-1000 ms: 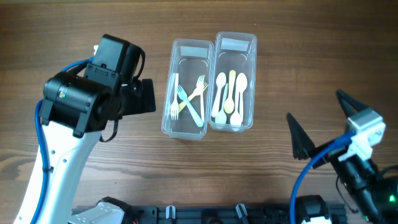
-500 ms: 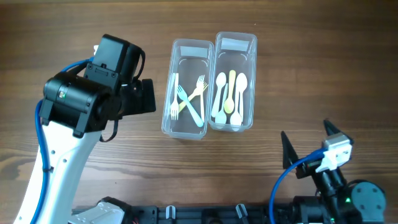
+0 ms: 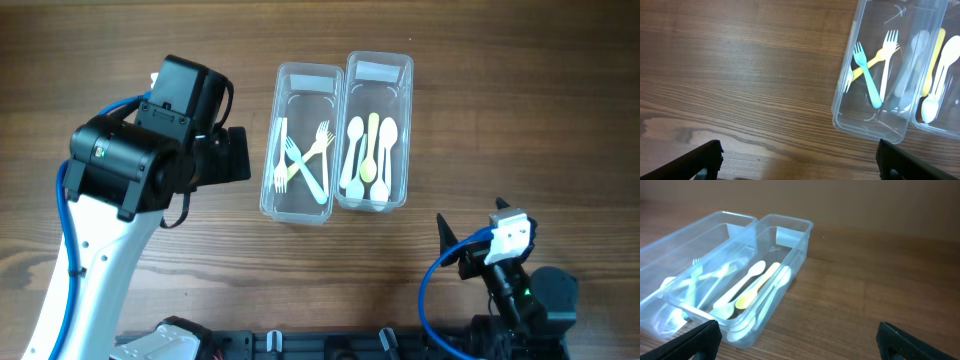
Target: Pack container
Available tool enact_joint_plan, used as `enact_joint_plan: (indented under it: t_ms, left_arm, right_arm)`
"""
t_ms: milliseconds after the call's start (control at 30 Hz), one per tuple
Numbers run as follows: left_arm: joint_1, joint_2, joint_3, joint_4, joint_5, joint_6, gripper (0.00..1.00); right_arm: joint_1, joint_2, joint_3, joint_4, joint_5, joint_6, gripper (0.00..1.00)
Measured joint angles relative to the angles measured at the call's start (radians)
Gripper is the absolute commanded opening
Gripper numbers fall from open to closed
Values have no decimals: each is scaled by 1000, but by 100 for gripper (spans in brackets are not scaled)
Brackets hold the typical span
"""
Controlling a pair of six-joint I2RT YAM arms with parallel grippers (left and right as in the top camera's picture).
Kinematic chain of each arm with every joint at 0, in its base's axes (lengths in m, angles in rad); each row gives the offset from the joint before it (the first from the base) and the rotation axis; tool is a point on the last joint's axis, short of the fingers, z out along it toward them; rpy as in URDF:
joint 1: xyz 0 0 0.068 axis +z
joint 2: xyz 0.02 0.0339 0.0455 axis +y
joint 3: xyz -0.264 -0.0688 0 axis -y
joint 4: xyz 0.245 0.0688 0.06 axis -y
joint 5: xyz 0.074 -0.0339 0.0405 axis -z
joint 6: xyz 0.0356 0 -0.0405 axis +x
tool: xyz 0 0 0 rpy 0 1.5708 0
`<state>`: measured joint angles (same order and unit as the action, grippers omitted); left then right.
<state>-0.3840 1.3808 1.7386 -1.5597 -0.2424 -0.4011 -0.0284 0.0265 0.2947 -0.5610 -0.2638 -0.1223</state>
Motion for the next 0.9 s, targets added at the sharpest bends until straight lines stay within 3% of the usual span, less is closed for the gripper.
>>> enact_joint_plan:
  t_ms: [900]
  left_arm:
    - [0, 0, 0, 0, 0, 0, 100]
  right_arm:
    - [0, -5, -130, 28, 6, 0, 100]
